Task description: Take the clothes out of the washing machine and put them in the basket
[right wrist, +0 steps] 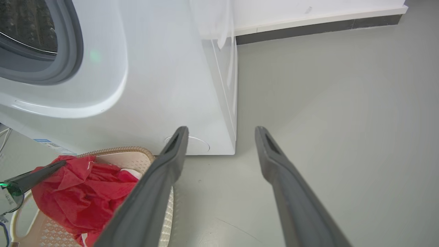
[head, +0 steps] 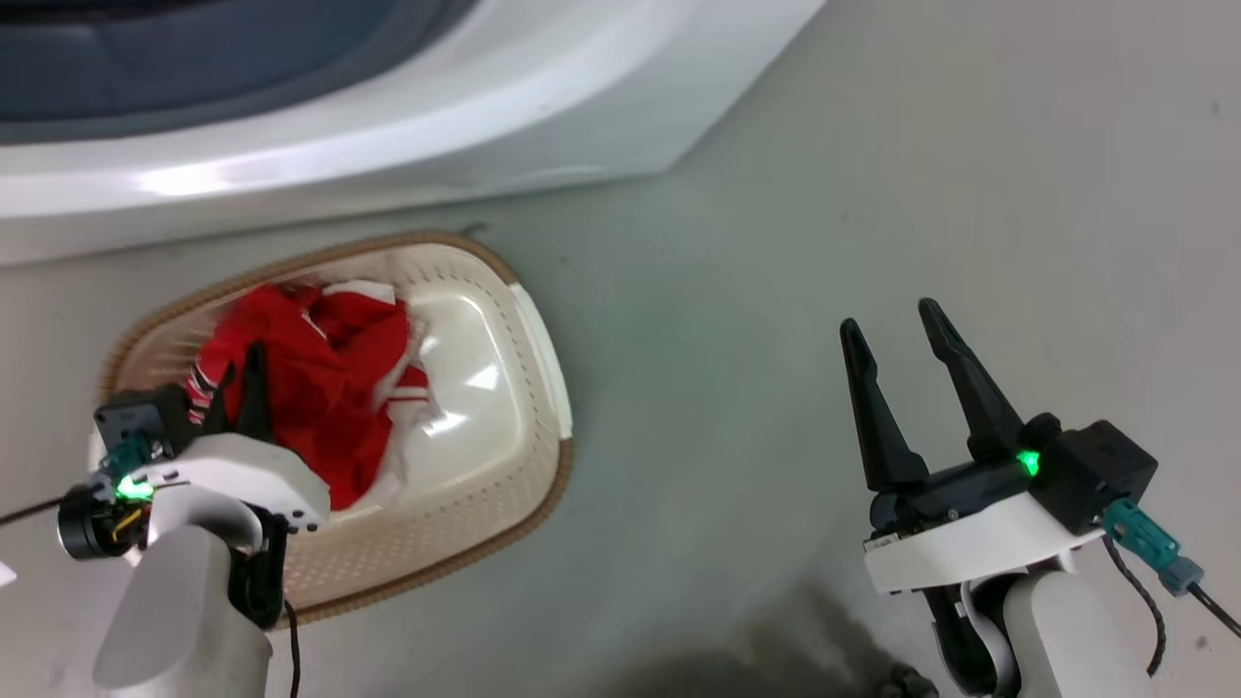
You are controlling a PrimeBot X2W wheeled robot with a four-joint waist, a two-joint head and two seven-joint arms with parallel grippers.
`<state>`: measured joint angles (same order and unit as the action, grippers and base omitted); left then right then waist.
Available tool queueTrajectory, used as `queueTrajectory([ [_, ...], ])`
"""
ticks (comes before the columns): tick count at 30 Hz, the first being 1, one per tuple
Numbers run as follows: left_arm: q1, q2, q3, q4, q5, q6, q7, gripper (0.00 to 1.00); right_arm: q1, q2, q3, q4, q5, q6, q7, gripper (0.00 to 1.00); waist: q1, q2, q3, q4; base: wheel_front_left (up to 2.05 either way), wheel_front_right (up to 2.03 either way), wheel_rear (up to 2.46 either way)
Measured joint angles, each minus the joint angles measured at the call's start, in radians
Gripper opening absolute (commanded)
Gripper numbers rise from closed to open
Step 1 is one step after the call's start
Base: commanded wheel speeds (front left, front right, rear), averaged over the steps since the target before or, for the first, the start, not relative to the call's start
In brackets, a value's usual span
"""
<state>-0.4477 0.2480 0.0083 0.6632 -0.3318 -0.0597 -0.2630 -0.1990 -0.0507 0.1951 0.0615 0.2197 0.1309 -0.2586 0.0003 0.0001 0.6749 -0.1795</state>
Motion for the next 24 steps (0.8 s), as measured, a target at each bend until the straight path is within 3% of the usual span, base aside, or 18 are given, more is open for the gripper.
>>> queueTrajectory([
  [8,-0.089,0.004,0.056,0.202,0.013,-0.017,0.0,0.0,-0.039,0.0,0.025,-0.013,0.031,0.0,-0.004,1.0,0.0,0.0,0.125,-0.053,0.0,0.0,0.0],
  [15,-0.136,0.001,0.082,0.304,0.021,-0.029,0.0,0.0,-0.053,0.0,0.026,-0.02,0.015,0.0,-0.004,1.0,0.0,0.0,0.157,-0.077,0.0,0.0,0.0],
  [16,-0.136,-0.001,0.088,0.311,0.021,-0.028,0.0,0.18,-0.054,0.0,0.025,-0.02,0.012,0.0,-0.004,1.0,-0.0001,0.0,0.151,-0.077,0.0,0.0,0.0],
  [17,-0.137,-0.004,0.092,0.314,0.023,-0.028,0.0,0.48,-0.056,0.0,0.022,-0.016,0.008,0.0,-0.005,1.0,-0.0001,0.0,0.144,-0.076,0.0,0.0,0.0],
  [18,-0.137,-0.007,0.092,0.317,0.031,-0.028,0.0,1.0,-0.057,0.001,0.016,-0.011,0.003,0.0,-0.005,1.0,-0.0001,0.0,0.135,-0.074,0.0,0.0,0.0],
  [24,-0.089,-0.054,0.109,0.285,0.056,-0.029,0.0,1.0,-0.047,0.001,-0.021,0.043,-0.021,0.0,-0.005,1.0,-0.0001,0.0,0.033,-0.06,0.0,0.0,0.0],
])
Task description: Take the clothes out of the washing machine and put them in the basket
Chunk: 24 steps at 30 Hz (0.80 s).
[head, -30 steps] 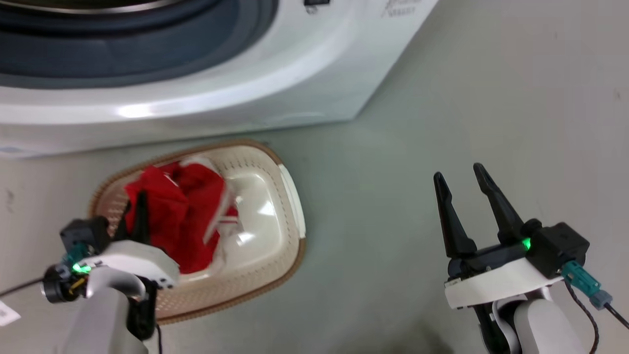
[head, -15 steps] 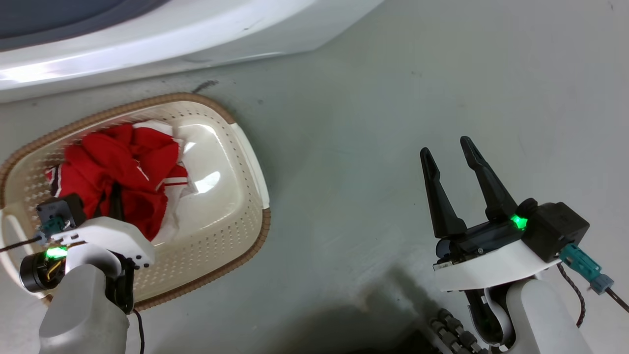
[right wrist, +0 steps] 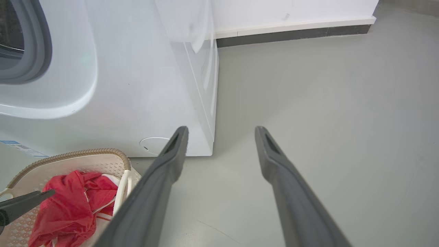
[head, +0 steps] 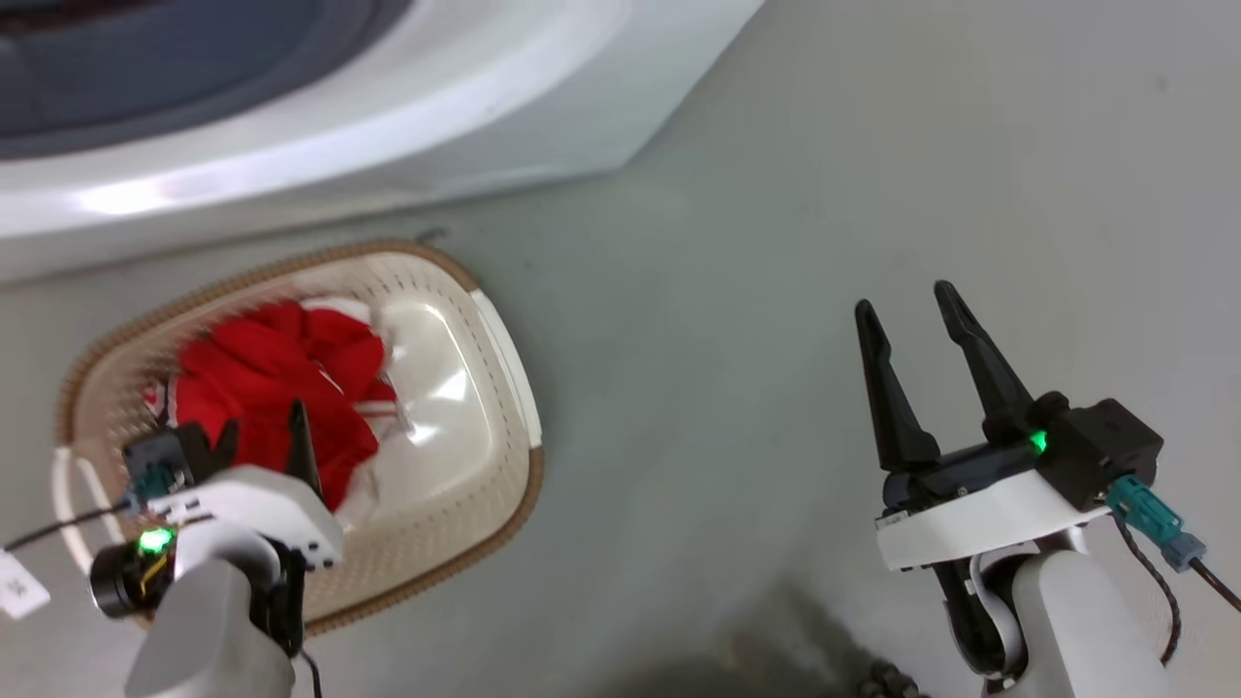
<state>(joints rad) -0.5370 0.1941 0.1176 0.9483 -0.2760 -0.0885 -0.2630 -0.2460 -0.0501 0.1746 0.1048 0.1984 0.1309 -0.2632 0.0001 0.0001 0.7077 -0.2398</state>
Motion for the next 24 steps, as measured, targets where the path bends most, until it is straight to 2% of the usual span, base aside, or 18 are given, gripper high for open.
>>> queueTrajectory([
  [8,0.133,-0.087,0.01,-0.165,0.072,-0.008,0.0,1.0,0.049,0.0,-0.086,0.056,-0.057,0.0,0.0,1.0,-0.0002,0.0,-0.192,0.038,0.0,0.0,0.0],
  [14,0.202,-0.131,-0.011,-0.354,0.112,-0.014,0.0,1.0,0.086,0.0,-0.156,0.067,-0.091,0.0,0.0,1.0,-0.0003,0.0,-0.317,0.09,0.0,0.0,0.0],
  [24,0.304,-0.142,-0.041,-0.669,0.145,-0.016,0.0,1.0,0.136,0.0,-0.205,0.022,-0.131,0.0,0.012,1.0,-0.0004,0.0,-0.476,0.163,0.0,0.0,0.0],
])
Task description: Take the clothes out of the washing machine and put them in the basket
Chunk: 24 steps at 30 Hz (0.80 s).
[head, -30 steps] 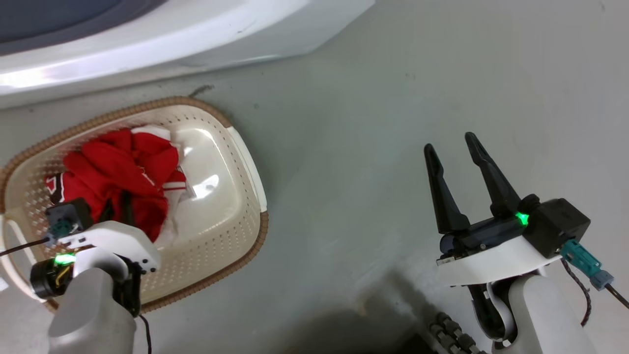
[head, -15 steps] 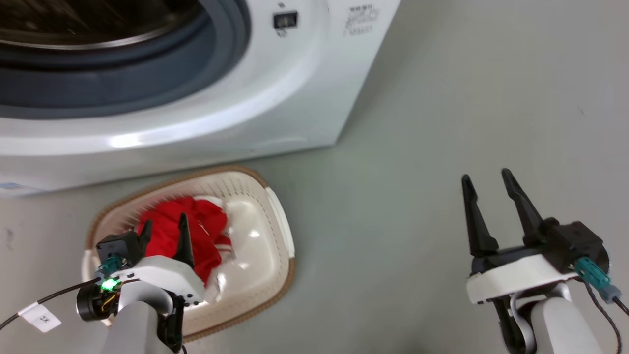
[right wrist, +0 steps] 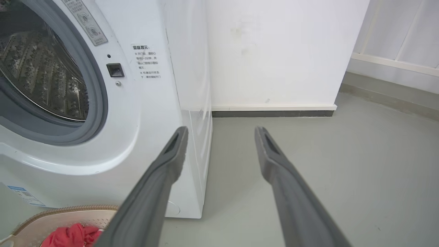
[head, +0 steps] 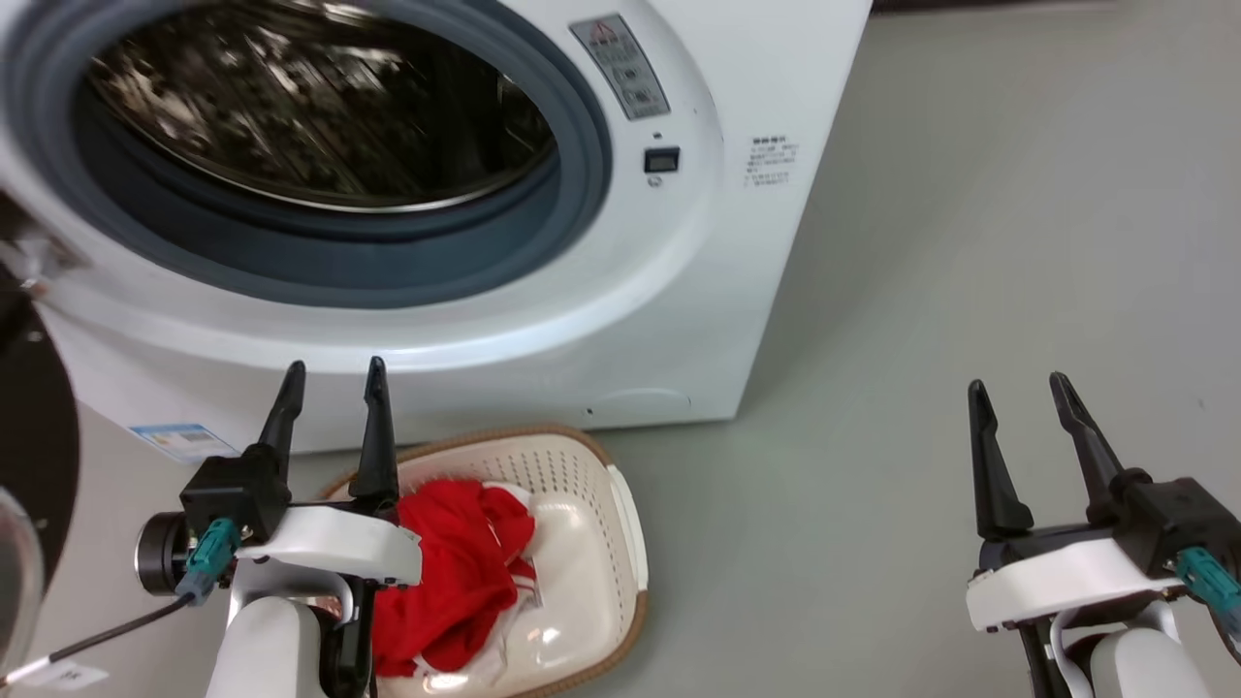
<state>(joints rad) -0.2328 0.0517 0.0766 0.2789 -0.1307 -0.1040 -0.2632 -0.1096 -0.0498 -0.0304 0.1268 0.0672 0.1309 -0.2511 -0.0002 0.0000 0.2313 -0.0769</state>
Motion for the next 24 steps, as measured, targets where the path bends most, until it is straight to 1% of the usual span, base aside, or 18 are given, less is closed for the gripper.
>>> queueTrajectory([
  [5,0.059,-0.001,-0.014,-0.124,0.03,0.009,0.0,1.0,0.032,0.0,-0.012,-0.044,-0.017,0.0,0.011,1.0,0.0,0.0,-0.068,0.018,0.0,0.0,0.0],
  [9,0.118,0.0,-0.024,-0.189,0.061,0.013,0.0,1.0,0.066,0.0,-0.021,-0.074,-0.026,0.0,0.028,1.0,-0.0001,0.0,-0.118,0.026,0.0,0.0,0.0],
  [17,0.265,0.001,-0.048,-0.256,0.092,0.02,0.0,1.0,0.14,0.0,-0.024,-0.114,-0.03,0.0,0.058,1.0,0.0,0.0,-0.195,0.032,0.0,0.0,0.0],
  [24,0.348,0.001,-0.054,-0.282,0.084,0.038,0.005,1.0,0.199,0.0,-0.014,-0.138,-0.03,0.0,0.082,1.0,0.0,0.0,-0.237,0.049,0.0,0.0,0.0],
])
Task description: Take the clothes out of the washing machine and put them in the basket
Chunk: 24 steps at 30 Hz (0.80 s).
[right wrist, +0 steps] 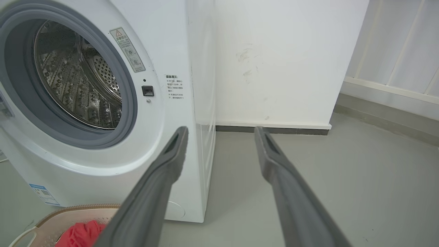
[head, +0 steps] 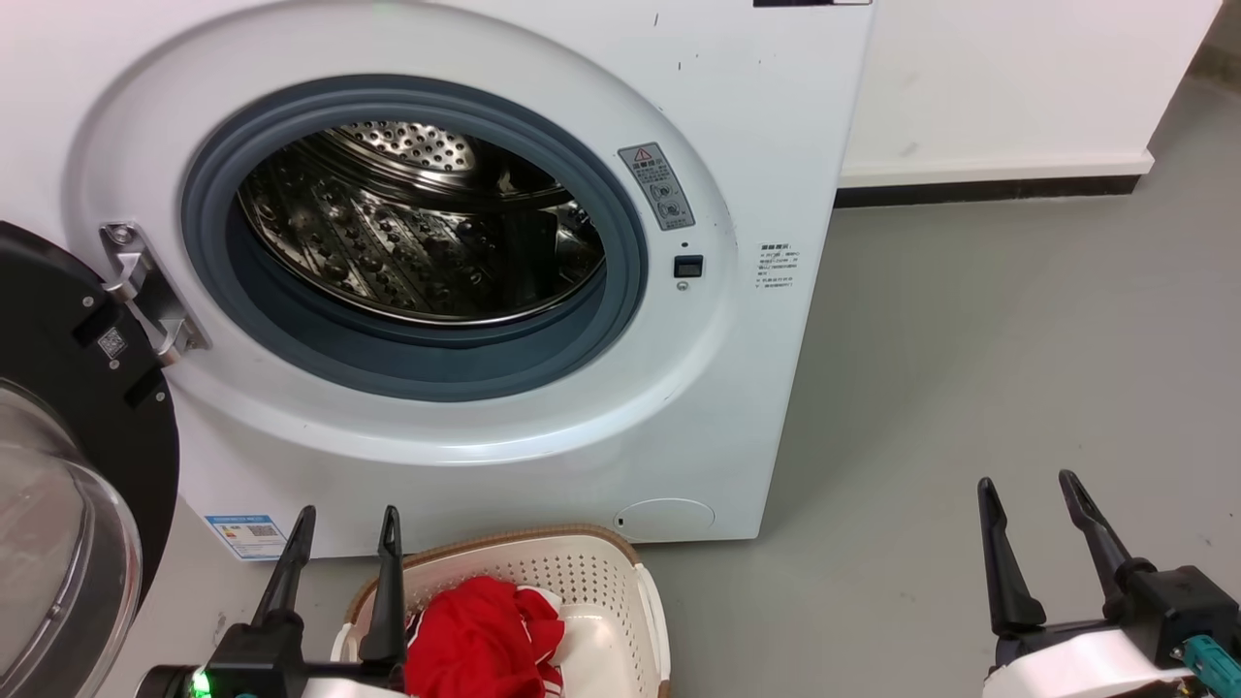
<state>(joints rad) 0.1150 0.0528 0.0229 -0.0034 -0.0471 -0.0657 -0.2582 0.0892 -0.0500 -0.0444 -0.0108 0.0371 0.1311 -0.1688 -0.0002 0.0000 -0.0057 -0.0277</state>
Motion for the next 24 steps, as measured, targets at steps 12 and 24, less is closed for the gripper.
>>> queueTrajectory([
  [12,0.023,0.002,-0.004,-0.017,-0.015,0.013,0.013,1.0,0.019,0.0,0.007,-0.026,0.007,0.0,0.018,1.0,0.0001,0.0,-0.012,0.002,0.0,0.0,0.0],
  [24,0.024,0.012,-0.01,-0.008,-0.022,0.017,0.013,0.0,0.024,0.0,0.016,-0.016,0.024,0.0,0.015,0.0,0.0002,0.0,-0.019,0.005,0.0,0.0,0.0],
])
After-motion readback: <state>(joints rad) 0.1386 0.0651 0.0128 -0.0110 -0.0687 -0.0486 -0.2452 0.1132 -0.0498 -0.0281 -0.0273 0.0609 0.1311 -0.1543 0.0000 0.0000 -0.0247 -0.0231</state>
